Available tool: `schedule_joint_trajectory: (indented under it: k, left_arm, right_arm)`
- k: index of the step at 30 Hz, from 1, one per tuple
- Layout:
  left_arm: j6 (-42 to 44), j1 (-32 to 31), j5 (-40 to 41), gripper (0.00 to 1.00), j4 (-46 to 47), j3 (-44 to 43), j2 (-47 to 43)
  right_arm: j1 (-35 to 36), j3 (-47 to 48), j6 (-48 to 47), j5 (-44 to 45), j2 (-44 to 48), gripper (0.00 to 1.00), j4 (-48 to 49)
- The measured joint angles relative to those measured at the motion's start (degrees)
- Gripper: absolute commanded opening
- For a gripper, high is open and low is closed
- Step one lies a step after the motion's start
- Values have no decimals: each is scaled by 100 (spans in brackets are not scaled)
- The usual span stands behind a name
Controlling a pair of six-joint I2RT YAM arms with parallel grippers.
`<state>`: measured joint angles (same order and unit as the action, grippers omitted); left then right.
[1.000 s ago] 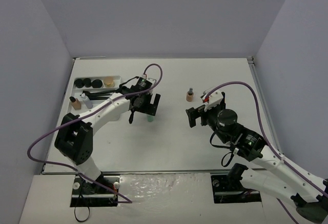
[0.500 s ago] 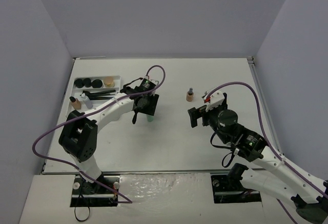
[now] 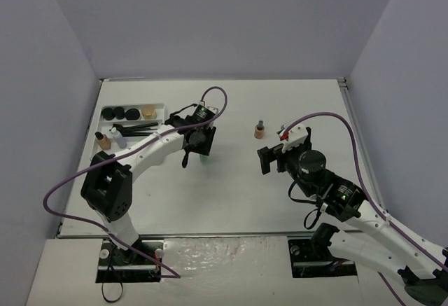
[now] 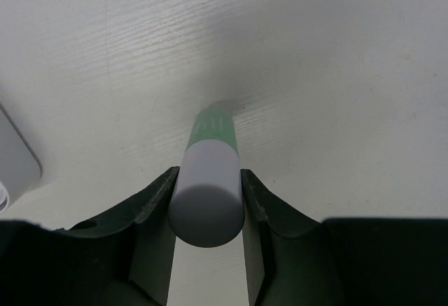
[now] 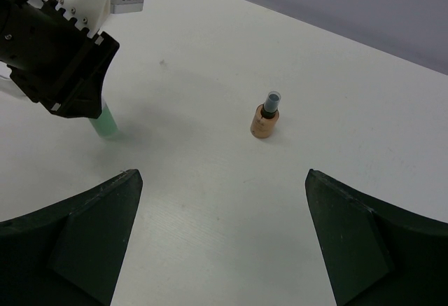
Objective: Organize the makeup
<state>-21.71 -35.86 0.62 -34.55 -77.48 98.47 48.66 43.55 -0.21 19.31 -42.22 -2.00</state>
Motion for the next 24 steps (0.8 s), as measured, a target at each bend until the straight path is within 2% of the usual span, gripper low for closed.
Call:
schedule_joint_trajectory:
  k: [6, 12, 18, 24]
  left_arm:
    - [30, 344, 121, 0, -378, -342, -412]
    - [131, 1577, 261, 0, -558, -364, -1017]
    - [302, 2843, 187, 0, -460, -221, -1084]
    - [386, 3483, 107, 0, -212, -87, -769]
  right_arm:
    - [-17, 0, 0, -4, 1, 100, 0]
    - [-33, 4, -2, -6, 0, 100, 0]
    - [-37, 4, -1, -48, 1, 100, -2]
    - [-63, 4, 0, -128, 18, 100, -4]
